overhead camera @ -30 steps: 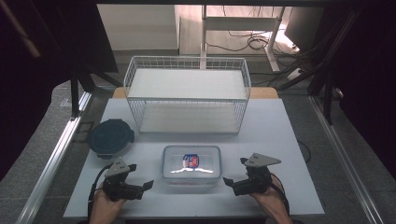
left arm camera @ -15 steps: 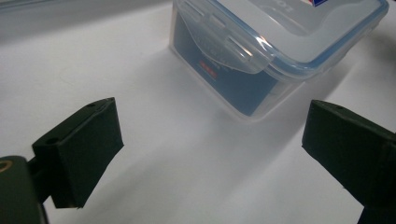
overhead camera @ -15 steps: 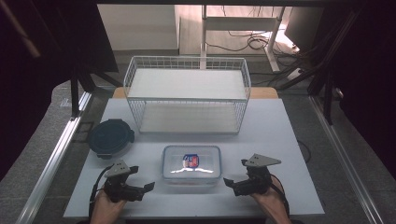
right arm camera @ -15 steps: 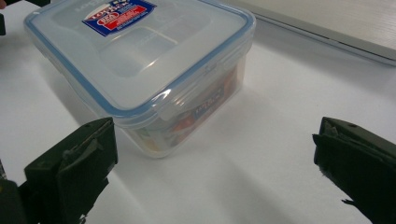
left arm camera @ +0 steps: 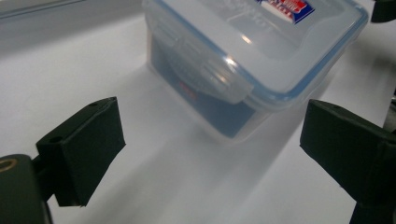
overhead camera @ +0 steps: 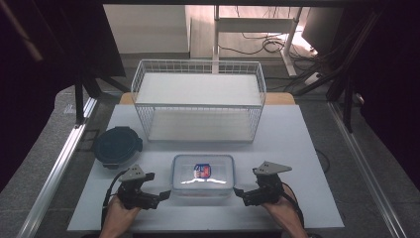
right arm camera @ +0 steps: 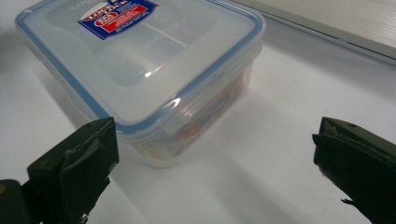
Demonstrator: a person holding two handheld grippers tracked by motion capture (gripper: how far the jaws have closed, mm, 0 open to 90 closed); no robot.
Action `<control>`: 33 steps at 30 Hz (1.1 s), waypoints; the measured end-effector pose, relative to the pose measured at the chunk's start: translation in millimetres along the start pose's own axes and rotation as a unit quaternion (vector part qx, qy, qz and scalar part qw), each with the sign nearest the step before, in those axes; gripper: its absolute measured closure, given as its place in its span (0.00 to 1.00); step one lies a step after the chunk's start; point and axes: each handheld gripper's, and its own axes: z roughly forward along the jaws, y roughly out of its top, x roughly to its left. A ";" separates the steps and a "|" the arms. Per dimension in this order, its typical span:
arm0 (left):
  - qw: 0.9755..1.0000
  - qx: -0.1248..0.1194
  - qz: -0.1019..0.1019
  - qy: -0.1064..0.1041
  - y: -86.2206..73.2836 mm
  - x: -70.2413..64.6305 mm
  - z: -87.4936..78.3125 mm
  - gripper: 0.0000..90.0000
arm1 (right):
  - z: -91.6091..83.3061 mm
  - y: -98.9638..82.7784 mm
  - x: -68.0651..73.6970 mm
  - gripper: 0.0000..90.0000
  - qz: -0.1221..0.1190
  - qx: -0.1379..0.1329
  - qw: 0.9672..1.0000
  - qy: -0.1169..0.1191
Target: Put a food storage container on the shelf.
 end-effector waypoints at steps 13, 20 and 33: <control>0.999 0.015 -0.006 -0.028 27.5 5.0 20.3 0.03 | 13.5 21.0 1.2 0.00 0.017 0.004 1.000 0.021; 0.999 0.023 0.006 -0.031 53.2 7.6 30.7 0.03 | 20.9 34.7 0.2 0.00 0.017 0.018 0.999 0.027; 0.993 0.058 -0.037 -0.098 40.9 18.6 51.8 0.02 | 43.2 34.1 -9.8 0.03 0.073 0.045 0.992 0.088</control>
